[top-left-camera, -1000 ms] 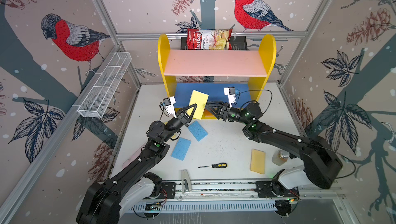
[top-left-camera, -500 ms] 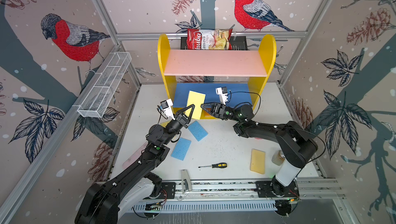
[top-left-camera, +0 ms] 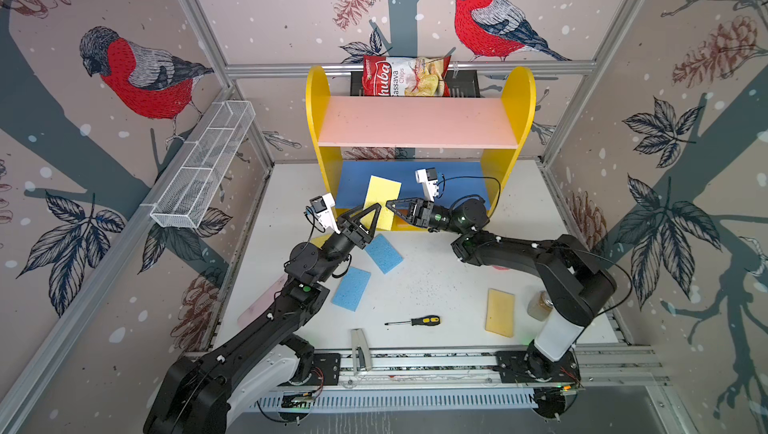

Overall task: Place and organize the cleaning sponges onto the shelf
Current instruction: 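Carry the yellow sponge into the blue shelf with the right gripper while left withdraws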

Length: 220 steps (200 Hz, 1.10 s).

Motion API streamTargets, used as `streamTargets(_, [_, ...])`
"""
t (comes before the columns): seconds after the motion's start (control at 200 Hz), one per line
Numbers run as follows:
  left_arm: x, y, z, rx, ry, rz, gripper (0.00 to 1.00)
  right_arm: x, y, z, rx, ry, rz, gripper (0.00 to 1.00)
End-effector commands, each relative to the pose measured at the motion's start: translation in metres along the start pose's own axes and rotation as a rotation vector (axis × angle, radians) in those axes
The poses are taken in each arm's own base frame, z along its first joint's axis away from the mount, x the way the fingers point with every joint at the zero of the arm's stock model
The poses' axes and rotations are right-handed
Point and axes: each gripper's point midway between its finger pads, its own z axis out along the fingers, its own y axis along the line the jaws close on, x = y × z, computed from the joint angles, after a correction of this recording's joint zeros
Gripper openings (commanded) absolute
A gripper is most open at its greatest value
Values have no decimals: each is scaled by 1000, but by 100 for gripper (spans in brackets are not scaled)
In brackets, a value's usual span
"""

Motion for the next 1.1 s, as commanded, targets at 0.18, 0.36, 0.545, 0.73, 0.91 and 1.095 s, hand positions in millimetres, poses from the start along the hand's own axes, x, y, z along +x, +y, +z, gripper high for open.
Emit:
streamTargets(0.18, [-27, 21, -26, -246, -74, 119, 98, -13, -60, -6, 439, 65, -171, 0])
streamTargets(0.36, [-35, 26, -45, -323, -102, 143, 98, -18, -79, -7, 526, 104, -178, 0])
streamTargets(0.545, [-37, 29, -54, -359, -107, 144, 98, -22, -91, -5, 569, 117, -190, 0])
streamTargets(0.73, [-37, 32, -57, -384, -103, 134, 98, -21, -109, 6, 574, 139, -159, 0])
streamTargets(0.91, [-39, 33, -62, -398, -115, 122, 97, -26, -124, 22, 565, 155, -142, 0])
streamTargets(1.095, [-37, 35, -65, -409, -116, 93, 97, -34, -146, 32, 578, 181, -132, 0])
